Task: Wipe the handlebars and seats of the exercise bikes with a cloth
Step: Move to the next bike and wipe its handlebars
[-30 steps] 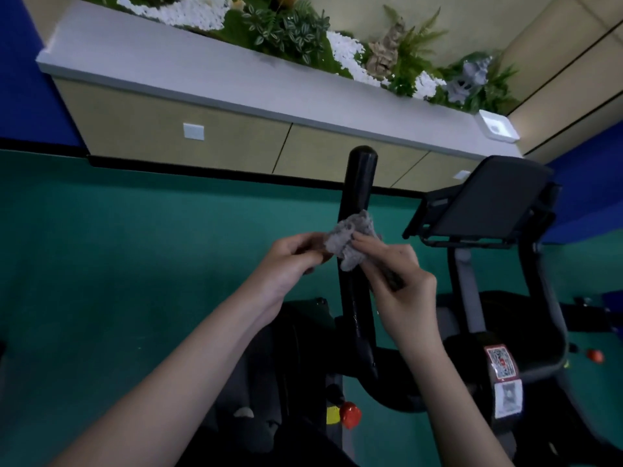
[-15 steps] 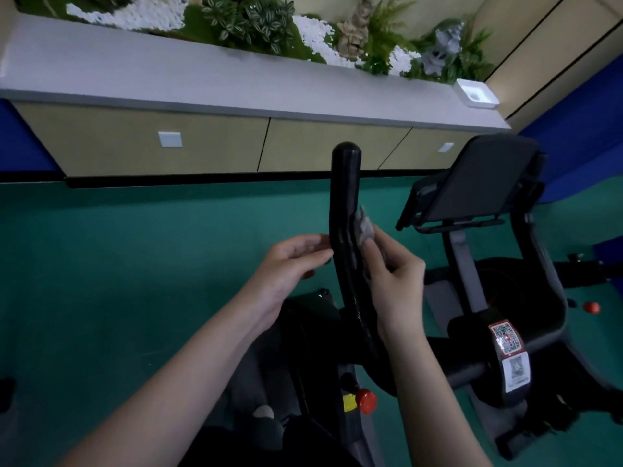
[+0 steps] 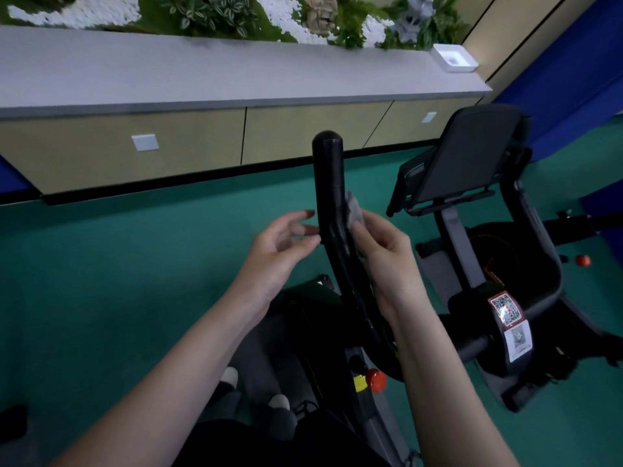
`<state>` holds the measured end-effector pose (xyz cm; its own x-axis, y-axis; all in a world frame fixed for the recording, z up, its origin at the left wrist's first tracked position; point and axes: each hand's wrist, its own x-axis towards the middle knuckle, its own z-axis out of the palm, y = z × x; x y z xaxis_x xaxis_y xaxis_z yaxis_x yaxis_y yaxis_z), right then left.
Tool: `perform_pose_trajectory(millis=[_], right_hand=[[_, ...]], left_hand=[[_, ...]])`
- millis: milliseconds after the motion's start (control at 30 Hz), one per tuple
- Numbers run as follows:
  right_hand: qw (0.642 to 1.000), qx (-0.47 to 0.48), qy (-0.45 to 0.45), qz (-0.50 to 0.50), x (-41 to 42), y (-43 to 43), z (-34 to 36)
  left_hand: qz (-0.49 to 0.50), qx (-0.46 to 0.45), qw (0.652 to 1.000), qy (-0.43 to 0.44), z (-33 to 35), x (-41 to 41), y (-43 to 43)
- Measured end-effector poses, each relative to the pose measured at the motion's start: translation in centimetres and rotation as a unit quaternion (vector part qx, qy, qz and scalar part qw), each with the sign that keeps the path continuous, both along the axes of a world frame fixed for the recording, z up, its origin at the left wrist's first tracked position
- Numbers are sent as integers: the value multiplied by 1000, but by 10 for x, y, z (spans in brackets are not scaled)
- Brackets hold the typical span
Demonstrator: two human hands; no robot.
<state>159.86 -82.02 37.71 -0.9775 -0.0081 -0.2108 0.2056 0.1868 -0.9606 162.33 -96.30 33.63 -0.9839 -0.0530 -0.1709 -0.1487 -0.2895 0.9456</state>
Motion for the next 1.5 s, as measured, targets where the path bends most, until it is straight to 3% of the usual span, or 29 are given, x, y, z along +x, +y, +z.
perform_pose_trajectory(millis=[167, 333, 500, 800, 867, 967, 1067, 1133, 1233, 1400, 1500], right_hand=[[991, 102, 80, -44, 30, 12, -2], [932, 227, 276, -58, 22, -13, 5], [867, 325, 375, 46, 26, -9, -1], [790, 383, 433, 204, 9, -7, 11], [798, 390, 402, 223, 14, 5, 13], [839, 360, 359, 193, 30, 21, 15], [865, 337, 341, 147, 42, 19, 11], [860, 350, 344, 140, 47, 16, 9], [854, 364, 340, 146, 58, 24, 8], [899, 320, 296, 37, 52, 11, 7], [945, 256, 203, -18, 43, 8, 7]], left_hand=[[25, -42, 998, 31, 22, -29, -16], [-5, -46, 998, 48, 37, -59, -20], [-33, -28, 998, 42, 33, -63, -27], [-37, -7, 998, 41, 36, -60, -27], [-39, -19, 998, 40, 38, -60, -27], [-38, -48, 997, 50, 39, -59, -28], [22, -148, 986, 75, 38, -57, -27], [106, -273, 945, 146, 36, -52, -27], [160, -430, 842, 284, 36, -46, -32], [98, -557, 702, 433, 41, -48, -34], [39, -602, 641, 475, 38, -50, -32]])
